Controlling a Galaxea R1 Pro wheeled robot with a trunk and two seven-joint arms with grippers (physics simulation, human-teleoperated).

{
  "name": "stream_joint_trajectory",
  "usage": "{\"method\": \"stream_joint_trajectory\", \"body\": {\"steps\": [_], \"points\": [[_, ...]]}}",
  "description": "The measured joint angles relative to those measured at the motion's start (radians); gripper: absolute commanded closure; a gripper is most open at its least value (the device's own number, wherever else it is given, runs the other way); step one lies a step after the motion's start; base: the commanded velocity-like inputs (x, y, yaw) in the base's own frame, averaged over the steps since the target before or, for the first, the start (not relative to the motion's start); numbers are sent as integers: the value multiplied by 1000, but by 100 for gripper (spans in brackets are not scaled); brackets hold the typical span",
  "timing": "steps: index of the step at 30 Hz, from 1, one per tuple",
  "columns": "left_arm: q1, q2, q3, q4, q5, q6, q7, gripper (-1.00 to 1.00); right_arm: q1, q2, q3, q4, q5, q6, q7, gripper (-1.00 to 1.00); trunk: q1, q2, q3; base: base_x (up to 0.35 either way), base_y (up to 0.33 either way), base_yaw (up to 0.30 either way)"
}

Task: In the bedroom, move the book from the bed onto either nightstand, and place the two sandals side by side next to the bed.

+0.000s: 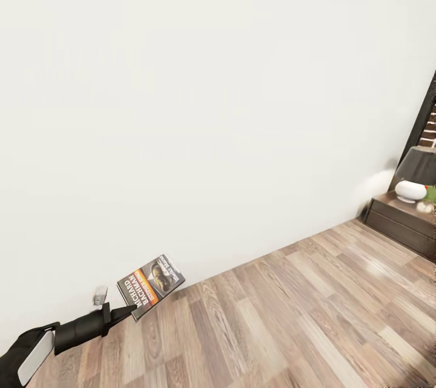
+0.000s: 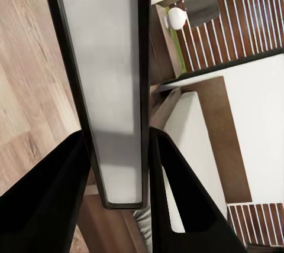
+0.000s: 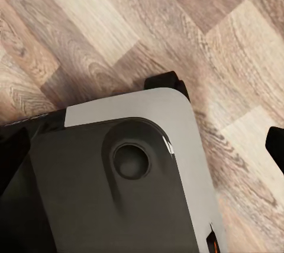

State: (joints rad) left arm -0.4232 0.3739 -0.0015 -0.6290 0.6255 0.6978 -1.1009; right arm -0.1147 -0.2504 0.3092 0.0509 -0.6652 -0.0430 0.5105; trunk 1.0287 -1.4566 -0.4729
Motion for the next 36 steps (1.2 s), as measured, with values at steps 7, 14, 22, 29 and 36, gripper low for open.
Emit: {"method": "stream_joint_trajectory", "body": {"steps": [7, 14, 22, 29, 36], "points": [[0, 0, 0, 0, 0, 0, 0, 100, 0, 0, 0, 0, 0, 0, 0, -100, 0, 0, 0, 119, 136, -167], [0, 0, 0, 0, 0, 0, 0, 100, 0, 0, 0, 0, 0, 0, 0, -100, 0, 0, 0, 102, 117, -170], [0, 0, 1, 0, -1, 0, 1, 100, 0, 0, 0, 0, 0, 0, 0, -100, 0, 0, 0, 99, 110, -171], [0, -1, 1, 0, -2, 0, 2, 100, 0, 0, 0, 0, -1, 0, 0, -100, 0, 0, 0, 99, 109, -171], [0, -1, 0, 0, -3, -1, 1, 100, 0, 0, 0, 0, 0, 0, 0, -100, 0, 0, 0, 99, 109, -171]]}}
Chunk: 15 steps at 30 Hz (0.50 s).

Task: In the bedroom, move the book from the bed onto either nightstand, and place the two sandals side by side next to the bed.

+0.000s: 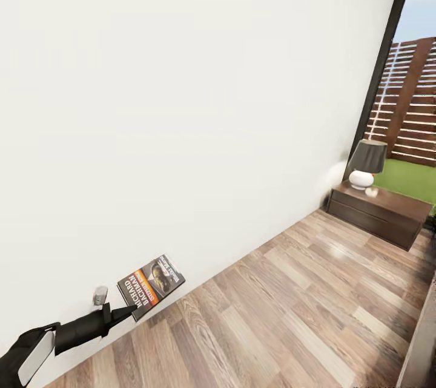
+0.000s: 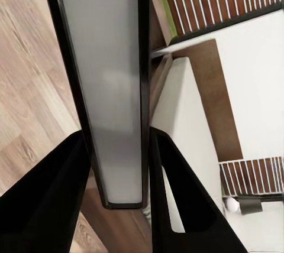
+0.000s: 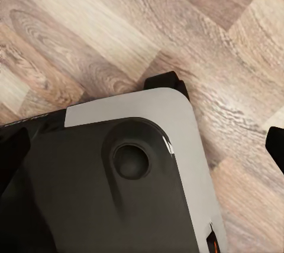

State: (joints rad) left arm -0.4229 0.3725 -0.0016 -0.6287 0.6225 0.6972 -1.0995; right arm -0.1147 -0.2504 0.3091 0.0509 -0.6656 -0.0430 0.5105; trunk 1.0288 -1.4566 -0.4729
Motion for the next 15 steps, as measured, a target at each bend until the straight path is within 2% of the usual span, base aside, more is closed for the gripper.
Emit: {"method": "stream_joint_trajectory", "body": {"steps": [15], "points": [[0, 0, 0, 0, -1, -1, 0, 100, 0, 0, 1, 0, 1, 0, 0, -100, 0, 0, 0, 98, 109, -171]]}}
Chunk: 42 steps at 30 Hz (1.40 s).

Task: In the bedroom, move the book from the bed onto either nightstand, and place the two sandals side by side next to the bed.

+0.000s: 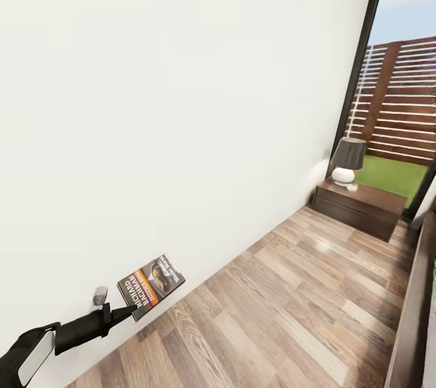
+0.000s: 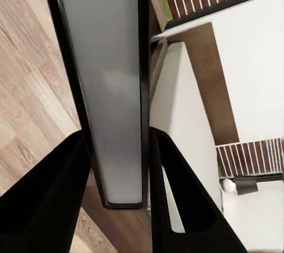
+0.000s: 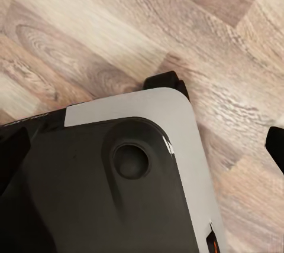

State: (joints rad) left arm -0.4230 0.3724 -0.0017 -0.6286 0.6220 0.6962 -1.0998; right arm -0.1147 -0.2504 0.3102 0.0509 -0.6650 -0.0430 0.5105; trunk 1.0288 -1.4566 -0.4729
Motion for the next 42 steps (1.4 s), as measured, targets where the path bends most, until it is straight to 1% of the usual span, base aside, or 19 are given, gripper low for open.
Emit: {"method": "stream_joint_trajectory", "body": {"steps": [42], "points": [[0, 0, 0, 0, 0, 0, 0, 100, 0, 1, -1, 0, 0, 0, 0, -100, 0, 0, 0, 98, 113, -172]]}}
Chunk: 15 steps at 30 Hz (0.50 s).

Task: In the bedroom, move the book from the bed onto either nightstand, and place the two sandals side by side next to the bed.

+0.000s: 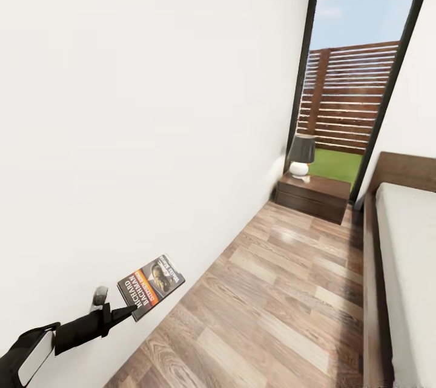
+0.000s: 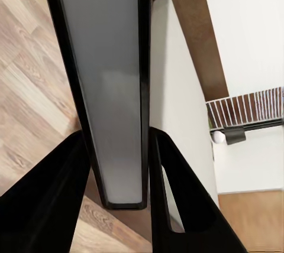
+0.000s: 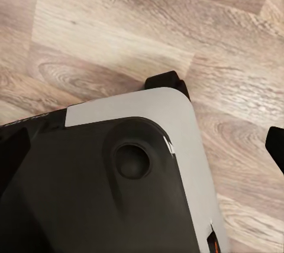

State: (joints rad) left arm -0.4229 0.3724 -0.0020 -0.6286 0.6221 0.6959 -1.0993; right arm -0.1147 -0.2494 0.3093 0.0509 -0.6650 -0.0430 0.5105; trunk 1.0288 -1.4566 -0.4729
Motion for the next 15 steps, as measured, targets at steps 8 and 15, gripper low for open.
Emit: {"method": "stream_joint_trajectory", "body": {"steps": [8, 15], "points": [[0, 0, -2, -5, 1, -6, -2, 100, 0, 0, 0, 0, 0, 0, 0, -100, 0, 0, 0, 85, 23, -172], [0, -3, -38, -12, -3, -35, -4, 100, 0, 0, 0, 0, -1, 0, 0, -100, 0, 0, 0, 28, 4, -172]]}}
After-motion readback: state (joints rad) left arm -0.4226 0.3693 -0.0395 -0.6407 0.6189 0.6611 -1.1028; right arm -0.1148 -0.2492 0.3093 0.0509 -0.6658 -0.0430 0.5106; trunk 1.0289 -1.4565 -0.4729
